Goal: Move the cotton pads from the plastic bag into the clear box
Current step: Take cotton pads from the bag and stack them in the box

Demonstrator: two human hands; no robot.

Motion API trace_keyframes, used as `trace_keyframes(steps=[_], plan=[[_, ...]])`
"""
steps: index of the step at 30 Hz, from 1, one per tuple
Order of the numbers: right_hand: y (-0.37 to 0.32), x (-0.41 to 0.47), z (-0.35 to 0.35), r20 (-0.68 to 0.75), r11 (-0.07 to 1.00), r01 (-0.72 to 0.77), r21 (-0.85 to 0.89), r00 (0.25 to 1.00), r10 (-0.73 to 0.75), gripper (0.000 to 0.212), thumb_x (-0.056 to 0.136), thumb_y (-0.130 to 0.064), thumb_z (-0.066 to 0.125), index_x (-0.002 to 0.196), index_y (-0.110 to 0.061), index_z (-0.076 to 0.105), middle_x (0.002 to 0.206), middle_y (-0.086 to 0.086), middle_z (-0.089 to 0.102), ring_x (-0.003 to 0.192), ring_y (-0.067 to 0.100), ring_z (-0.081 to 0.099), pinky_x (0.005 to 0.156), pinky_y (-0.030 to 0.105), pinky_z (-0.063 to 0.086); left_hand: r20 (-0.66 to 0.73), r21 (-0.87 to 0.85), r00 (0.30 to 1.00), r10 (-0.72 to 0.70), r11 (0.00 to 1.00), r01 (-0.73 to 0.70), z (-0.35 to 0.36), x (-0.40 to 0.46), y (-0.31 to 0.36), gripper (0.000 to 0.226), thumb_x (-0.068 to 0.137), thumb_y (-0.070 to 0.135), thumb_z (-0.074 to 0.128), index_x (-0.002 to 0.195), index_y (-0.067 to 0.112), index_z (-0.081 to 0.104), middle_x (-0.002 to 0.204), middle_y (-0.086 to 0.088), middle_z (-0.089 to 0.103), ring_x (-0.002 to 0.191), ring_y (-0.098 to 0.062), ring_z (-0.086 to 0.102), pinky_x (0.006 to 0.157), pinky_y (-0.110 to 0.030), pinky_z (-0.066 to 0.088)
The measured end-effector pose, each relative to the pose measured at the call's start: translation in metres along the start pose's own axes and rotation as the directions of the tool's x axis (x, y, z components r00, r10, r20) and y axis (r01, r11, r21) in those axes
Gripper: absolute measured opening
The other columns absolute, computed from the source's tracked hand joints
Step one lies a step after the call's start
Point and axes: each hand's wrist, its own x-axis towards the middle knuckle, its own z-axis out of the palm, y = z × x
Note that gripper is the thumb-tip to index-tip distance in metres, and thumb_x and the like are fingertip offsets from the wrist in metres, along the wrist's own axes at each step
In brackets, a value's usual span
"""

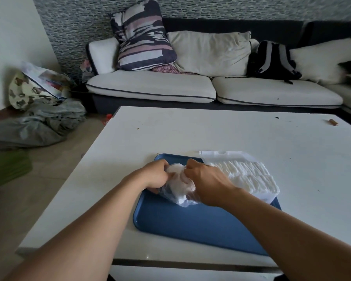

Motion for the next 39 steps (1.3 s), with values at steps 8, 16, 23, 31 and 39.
trace_keyframes(steps=[8, 16, 23, 31, 39], plan=[[0.011, -0.002, -0.021, -0.136, 0.857, -0.021, 0.514, 0.985, 0.106, 0.028, 0.063, -0.014, 0.08, 0.085, -0.026, 0.067, 0.096, -0.012, 0.066, 0.076, 0.003, 0.058, 0.065, 0.018, 0.045, -0.185, 0.41, 0.962, 0.198, 0.906, -0.108, -0.003, 0.004, 0.013, 0.019, 0.093, 0.019, 0.051, 0.076, 0.011, 0.053, 0.086, -0.01, 0.066, 0.077, -0.027, 0.056, 0.064, -0.029, 0.038], [0.037, -0.017, -0.052, 0.053, -0.071, -0.026, 0.997, 0.916, 0.399, 0.039, 0.071, -0.01, 0.066, 0.109, -0.009, 0.061, 0.103, 0.014, 0.066, 0.092, 0.028, 0.066, 0.072, 0.04, 0.059, -0.292, 0.294, 0.955, 0.047, 0.955, 0.042, -0.012, 0.013, -0.001, 0.014, 0.089, 0.025, 0.056, 0.101, 0.017, 0.058, 0.104, -0.005, 0.067, 0.086, -0.021, 0.061, 0.058, -0.027, 0.042], [0.01, -0.023, -0.069, -0.041, -0.225, 0.143, 0.964, 0.914, 0.404, 0.042, 0.067, -0.003, 0.052, 0.105, -0.004, 0.068, 0.097, 0.017, 0.069, 0.092, 0.03, 0.067, 0.073, 0.037, 0.06, -0.525, -0.678, 0.85, -0.041, 0.623, -0.389, -0.004, -0.067, 0.113, 0.044, 0.099, 0.051, 0.048, 0.12, 0.015, 0.062, 0.114, -0.009, 0.068, 0.09, -0.01, 0.06, 0.076, -0.031, 0.046], [-0.019, -0.03, -0.071, -0.372, 0.283, 0.285, 0.916, 0.867, 0.332, 0.039, 0.085, -0.028, 0.067, 0.119, -0.01, 0.062, 0.108, 0.008, 0.074, 0.1, 0.025, 0.073, 0.082, 0.036, 0.06, -0.307, -0.935, 0.95, 0.057, 0.17, -0.312, 0.033, -0.084, 0.129, 0.054, 0.09, 0.063, 0.053, 0.108, 0.015, 0.07, 0.099, -0.009, 0.074, 0.1, -0.027, 0.073, 0.077, -0.037, 0.055], [-0.005, -0.019, -0.073, -0.458, 0.423, 0.257, 0.869, 0.74, 0.493, 0.02, 0.099, -0.002, 0.056, 0.093, -0.006, 0.074, 0.086, 0.006, 0.076, 0.083, 0.017, 0.071, 0.074, 0.033, 0.058, -0.186, -0.953, 0.973, 0.14, 0.214, -0.213, 0.033, -0.091, 0.128, 0.055, 0.094, 0.059, 0.053, 0.109, 0.01, 0.073, 0.106, -0.01, 0.076, 0.096, -0.024, 0.073, 0.076, -0.034, 0.058]])
